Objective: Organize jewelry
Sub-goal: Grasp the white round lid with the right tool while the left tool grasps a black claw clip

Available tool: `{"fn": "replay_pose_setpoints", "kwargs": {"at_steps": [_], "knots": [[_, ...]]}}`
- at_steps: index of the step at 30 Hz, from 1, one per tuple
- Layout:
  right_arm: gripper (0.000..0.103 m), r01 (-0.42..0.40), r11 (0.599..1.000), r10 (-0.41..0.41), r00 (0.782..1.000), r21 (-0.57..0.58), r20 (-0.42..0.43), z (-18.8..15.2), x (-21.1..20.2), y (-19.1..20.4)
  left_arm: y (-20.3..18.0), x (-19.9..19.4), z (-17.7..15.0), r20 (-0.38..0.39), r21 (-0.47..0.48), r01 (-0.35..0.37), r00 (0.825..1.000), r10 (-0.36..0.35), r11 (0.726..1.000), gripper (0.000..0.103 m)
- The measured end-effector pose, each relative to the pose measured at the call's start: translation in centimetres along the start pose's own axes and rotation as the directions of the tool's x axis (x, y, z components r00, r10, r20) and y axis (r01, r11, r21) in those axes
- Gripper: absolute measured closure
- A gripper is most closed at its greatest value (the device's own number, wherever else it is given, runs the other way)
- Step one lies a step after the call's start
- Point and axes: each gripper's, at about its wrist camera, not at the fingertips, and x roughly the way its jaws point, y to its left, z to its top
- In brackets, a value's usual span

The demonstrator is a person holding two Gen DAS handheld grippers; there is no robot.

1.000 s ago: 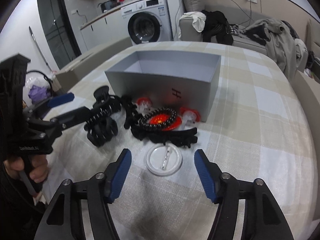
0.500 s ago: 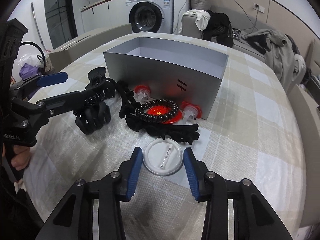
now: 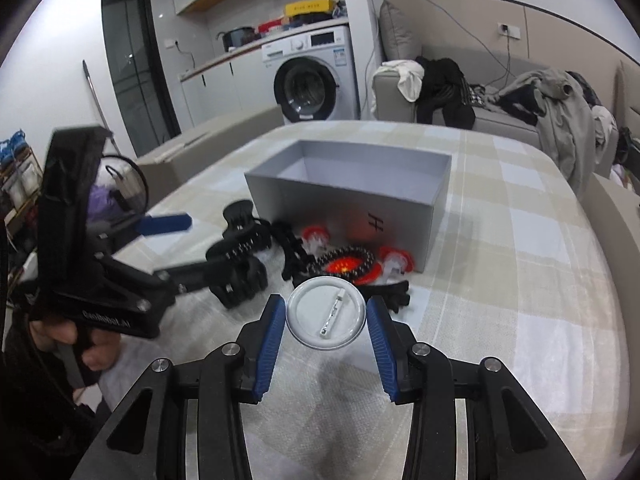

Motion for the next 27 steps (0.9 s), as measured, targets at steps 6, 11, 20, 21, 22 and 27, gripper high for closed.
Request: {"fn": "replay_pose_setpoints", "kwargs": {"at_steps": [6,11,20,21,22,27], "knots": [[0.062,-0.014,1.0,0.014,1.0,0.021,0.022,0.4,-0.4,-0.3,-0.1,0.1,-0.1,-0.023,-0.009,0.042,0.999,-0.042,0.999,0.011],[0.062,-0.014,1.0,0.013,1.0,0.019,0.027,0.4,-0.7,-0.3,0.7,-0.1,-0.2,-0.021,-0.066,0.064,0.998,-0.066,0.996,0.025],[0.062,-0.011,0.998,0.009,0.999,0.061,0.044,1.9,-1.1,-0.4,1.2,-0.2,1.2,0.026,-0.1,0.036,0.999,-0.034,0.994,0.032],[0.062,-0.009,0.998,0.006,0.999,0.068,0.042,2.1,-1.0,-0.5,1.4,0.0,1.3,0.024,-0.102,0.035,0.999,-0.033,0.994,0.032],[0.062,-0.007,0.997,0.004,0.999,0.072,0.041,2.3,-1.0,-0.5,1.4,0.3,1.4,0.02,-0.107,0.04,0.999,-0.038,0.993,0.032],[0.062,0.021,0.996,-0.024,0.999,0.084,0.028,3.1,-0.9,0.0,1.7,1.5,1.8,0.004,-0.11,0.056,0.998,-0.056,0.992,0.032]]}}
